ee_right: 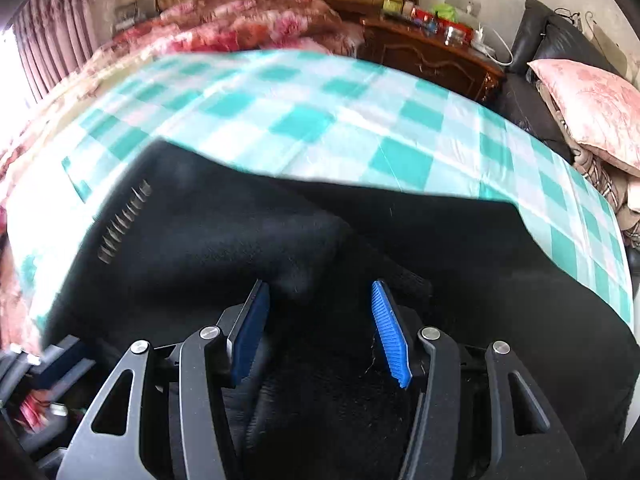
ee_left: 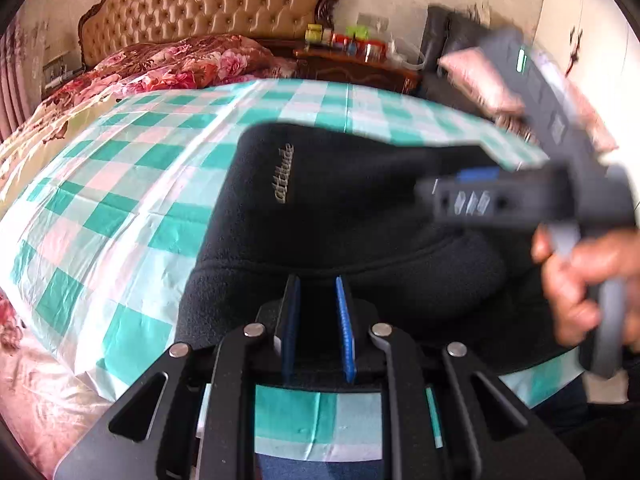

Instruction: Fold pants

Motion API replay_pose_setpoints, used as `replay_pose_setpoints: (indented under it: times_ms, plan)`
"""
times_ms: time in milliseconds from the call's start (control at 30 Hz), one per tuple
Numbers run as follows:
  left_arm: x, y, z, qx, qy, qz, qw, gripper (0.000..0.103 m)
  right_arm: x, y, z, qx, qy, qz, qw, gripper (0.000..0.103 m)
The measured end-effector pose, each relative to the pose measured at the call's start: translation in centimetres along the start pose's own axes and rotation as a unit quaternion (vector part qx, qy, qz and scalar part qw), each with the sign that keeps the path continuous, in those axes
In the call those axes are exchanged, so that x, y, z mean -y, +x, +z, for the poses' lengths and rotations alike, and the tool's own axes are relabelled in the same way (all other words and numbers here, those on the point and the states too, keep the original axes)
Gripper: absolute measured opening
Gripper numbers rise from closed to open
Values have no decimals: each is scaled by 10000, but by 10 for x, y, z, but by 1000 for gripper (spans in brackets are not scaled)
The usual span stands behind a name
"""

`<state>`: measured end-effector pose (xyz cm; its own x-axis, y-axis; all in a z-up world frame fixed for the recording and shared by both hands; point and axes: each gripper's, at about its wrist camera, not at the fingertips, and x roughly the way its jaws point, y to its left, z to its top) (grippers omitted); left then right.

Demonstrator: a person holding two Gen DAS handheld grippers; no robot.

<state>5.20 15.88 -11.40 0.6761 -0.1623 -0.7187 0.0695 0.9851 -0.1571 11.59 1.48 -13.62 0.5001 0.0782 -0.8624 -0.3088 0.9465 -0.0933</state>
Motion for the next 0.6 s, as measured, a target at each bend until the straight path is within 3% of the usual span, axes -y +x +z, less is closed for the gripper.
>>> replay_pose_setpoints:
  times_ms: [100, 200, 300, 433, 600]
  plan:
    - [-8, -10, 21, 385, 76, 248, 9989, 19, -2, 1, -3, 15, -55, -72, 10000, 51]
    - [-28, -10, 38, 537, -191, 513, 9971, 19, -2, 1, -3, 12, -89, -82, 9999, 51]
    - [-46, -2, 42, 336, -434, 544, 9970, 19, -1, 2, -3, 4, -75, -56, 10000, 51]
    - [-59, 24, 25, -341, -621, 432, 9966, 20, -1, 2, -3, 15, -123, -100, 9999, 52]
    - [-70, 23, 22, -296, -832, 404, 9953, 32, -2, 2, -3, -6, -101, -73, 9999, 52]
